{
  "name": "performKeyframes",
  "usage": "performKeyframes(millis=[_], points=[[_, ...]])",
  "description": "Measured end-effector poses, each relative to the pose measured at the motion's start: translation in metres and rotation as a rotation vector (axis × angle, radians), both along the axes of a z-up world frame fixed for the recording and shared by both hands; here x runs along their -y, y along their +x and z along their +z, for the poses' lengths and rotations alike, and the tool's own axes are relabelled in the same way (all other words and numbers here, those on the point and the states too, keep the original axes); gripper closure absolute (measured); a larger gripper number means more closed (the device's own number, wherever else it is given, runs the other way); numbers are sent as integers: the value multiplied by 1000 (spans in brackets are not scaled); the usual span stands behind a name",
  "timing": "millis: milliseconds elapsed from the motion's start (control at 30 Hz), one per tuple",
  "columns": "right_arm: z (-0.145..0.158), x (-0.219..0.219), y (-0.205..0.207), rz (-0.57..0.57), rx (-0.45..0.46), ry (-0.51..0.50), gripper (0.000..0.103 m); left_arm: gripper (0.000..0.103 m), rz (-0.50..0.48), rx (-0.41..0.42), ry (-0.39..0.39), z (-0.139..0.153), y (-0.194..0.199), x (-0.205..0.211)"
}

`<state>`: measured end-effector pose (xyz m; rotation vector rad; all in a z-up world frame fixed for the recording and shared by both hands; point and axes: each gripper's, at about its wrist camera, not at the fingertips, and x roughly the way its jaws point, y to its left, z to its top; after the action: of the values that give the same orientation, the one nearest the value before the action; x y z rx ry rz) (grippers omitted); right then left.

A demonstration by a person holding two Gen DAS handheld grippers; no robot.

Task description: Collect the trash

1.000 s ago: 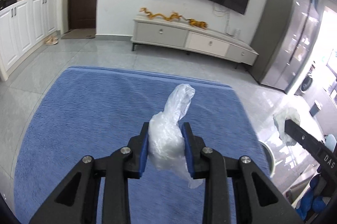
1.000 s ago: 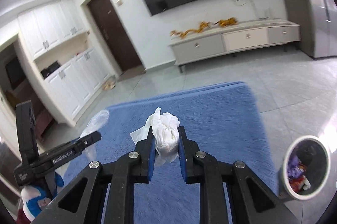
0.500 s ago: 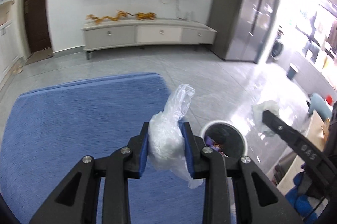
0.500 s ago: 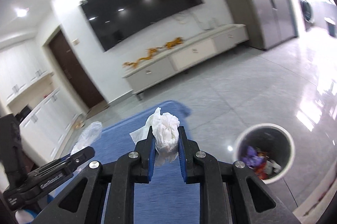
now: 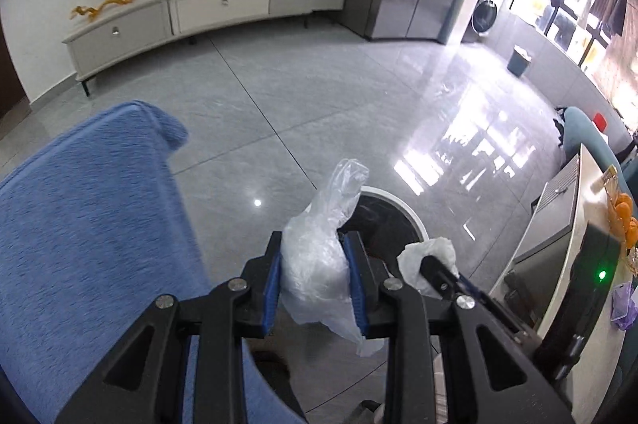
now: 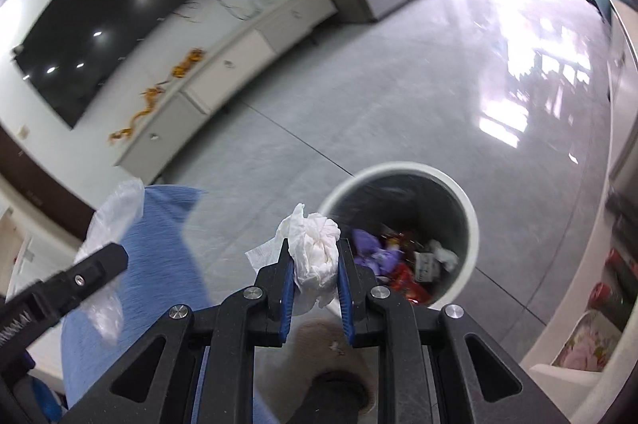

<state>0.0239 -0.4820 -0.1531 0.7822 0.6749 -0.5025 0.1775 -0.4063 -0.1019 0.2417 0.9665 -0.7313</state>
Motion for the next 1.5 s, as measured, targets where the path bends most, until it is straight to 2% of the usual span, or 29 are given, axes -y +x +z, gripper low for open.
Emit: performKeyframes(millis=[167, 433, 533, 600, 633, 767, 833, 867, 900, 1067, 1233, 1300, 1500], points=[[-37, 32, 4, -71, -58, 82, 85, 75, -25, -68, 32, -29, 20, 47], [-65, 70, 19, -142, -108, 192, 82, 74, -68, -126, 48, -66, 45, 90], [-75, 77, 25, -149, -125, 218, 79, 68, -75, -156, 53, -80, 49, 98], [-79, 76, 26, -155, -134, 225, 72, 57, -70, -170, 50, -86, 53, 101], [-80, 78, 27, -158, -140, 227, 67, 57, -67, -180, 44, -88, 54, 101], [-82, 80, 28, -175, -158, 216, 67, 56, -65, -195, 34, -90, 55, 101], [-80, 80, 26, -189, -166, 210, 63, 56, -56, -192, 27, -85, 53, 98], [-79, 79, 24, -200, -169, 209, 52, 56, -51, -189, 21, -82, 52, 97], [-77, 79, 22, -211, -166, 208, 49, 56, -45, -181, 14, -76, 50, 93], [-53, 68, 16, -207, -137, 153, 48, 56, -4, -104, -16, -37, 41, 62], [-11, 45, 13, -170, -74, 77, 43, 55, 63, -18, -41, 5, 27, 6], [8, 30, 12, -142, -45, 34, 40, 51, 92, 17, -53, 21, 20, -23], [58, -33, 5, 0, 30, -101, 32, 49, 180, 153, -59, 61, -8, -116]])
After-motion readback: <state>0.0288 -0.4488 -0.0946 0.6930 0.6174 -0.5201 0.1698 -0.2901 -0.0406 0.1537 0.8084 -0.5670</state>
